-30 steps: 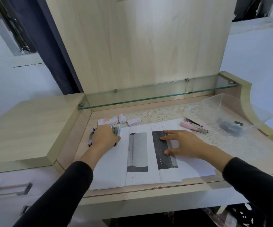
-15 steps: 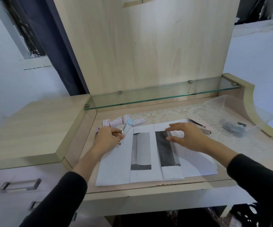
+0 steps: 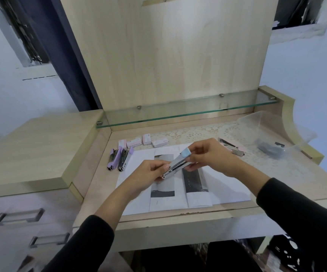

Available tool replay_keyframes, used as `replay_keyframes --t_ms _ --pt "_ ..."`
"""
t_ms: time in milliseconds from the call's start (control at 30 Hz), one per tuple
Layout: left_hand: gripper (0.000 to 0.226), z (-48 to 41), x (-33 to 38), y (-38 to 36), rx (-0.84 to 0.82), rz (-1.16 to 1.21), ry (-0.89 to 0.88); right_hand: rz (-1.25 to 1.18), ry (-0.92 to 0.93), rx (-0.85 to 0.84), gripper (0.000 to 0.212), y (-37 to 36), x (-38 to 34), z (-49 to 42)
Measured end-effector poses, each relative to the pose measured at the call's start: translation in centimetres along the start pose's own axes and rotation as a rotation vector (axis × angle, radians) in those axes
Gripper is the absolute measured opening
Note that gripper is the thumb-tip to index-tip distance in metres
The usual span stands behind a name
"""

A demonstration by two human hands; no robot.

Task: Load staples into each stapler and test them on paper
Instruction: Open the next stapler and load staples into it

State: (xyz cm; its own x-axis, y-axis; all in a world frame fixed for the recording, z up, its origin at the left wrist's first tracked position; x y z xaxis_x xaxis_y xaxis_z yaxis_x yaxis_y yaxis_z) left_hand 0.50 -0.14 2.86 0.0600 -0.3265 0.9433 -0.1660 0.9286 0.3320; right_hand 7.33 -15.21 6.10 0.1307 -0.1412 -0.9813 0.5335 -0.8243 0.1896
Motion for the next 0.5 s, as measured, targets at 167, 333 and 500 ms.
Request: replay_keyframes --t_ms 167,333,500 --pt "0.023 0.3 0.2 -0.8 0.010 -0.010 0.017 -0.119 -0.037 0.021 0.020 0.7 1.2 0.7" --pt "0.019 0.1 1.3 -1.9 0.081 0.011 -0.043 -0.128 -0.026 0.091 0.018 1.2 1.5 0.6" --pt "0.020 -0.6 2.0 -2.5 0.284 0.024 -0.089 -0.098 -0.021 0.104 0.018 1.0 1.5 0.8"
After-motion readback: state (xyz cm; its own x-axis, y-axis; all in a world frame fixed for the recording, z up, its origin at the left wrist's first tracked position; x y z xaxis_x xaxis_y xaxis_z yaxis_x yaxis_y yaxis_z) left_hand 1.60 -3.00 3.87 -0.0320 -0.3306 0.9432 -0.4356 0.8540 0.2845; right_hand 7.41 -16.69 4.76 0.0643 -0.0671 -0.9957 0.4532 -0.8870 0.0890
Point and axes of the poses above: each hand's wrist, its own z-axis away from the middle knuckle, its own y-axis out of the back of the hand, x = y × z, the point moved 5 cm from there along -z, towards the middle knuckle, and after that the axes turned 10 degrees about x, right-handed, at the moved point
